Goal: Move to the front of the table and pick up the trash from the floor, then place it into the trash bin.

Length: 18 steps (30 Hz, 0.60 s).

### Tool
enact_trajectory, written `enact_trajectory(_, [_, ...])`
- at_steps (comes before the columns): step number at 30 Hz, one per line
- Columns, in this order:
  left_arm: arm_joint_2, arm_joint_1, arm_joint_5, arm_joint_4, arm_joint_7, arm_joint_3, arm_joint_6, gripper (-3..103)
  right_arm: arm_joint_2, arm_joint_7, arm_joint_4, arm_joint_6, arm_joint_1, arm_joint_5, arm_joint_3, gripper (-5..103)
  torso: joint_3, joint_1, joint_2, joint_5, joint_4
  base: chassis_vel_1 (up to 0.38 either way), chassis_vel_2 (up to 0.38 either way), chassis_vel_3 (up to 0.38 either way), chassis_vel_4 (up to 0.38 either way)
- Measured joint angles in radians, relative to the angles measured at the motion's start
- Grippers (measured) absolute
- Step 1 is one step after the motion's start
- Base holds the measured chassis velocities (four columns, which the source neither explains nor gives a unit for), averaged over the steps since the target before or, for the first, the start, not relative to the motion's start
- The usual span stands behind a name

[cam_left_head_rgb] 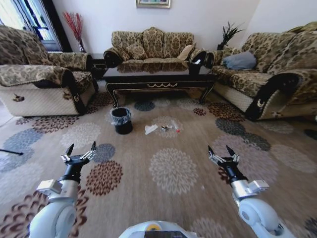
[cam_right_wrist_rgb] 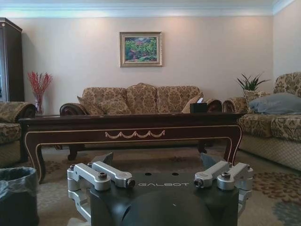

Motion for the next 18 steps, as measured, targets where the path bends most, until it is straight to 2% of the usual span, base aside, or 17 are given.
enact_trajectory(6, [-0.001, -0.002, 0.001, 0.004, 0.001, 0.001, 0.000, 100, 0.004, -0.014, -0.025, 0.024, 0.009, -0.055, 0.000, 100, 0.000, 0.000, 0.001, 0.0004, 0.0001, -0.364, 0.375, 0.348, -0.367])
enact_trajectory(18, [-0.002, -0.001, 0.002, 0.006, 0.002, 0.002, 0.000, 100, 0.007, -0.017, -0.029, 0.031, 0.012, -0.058, -0.004, 100, 0.001, 0.000, 0.001, -0.0002, 0.0001, -0.343, 0.346, 0.360, -0.336])
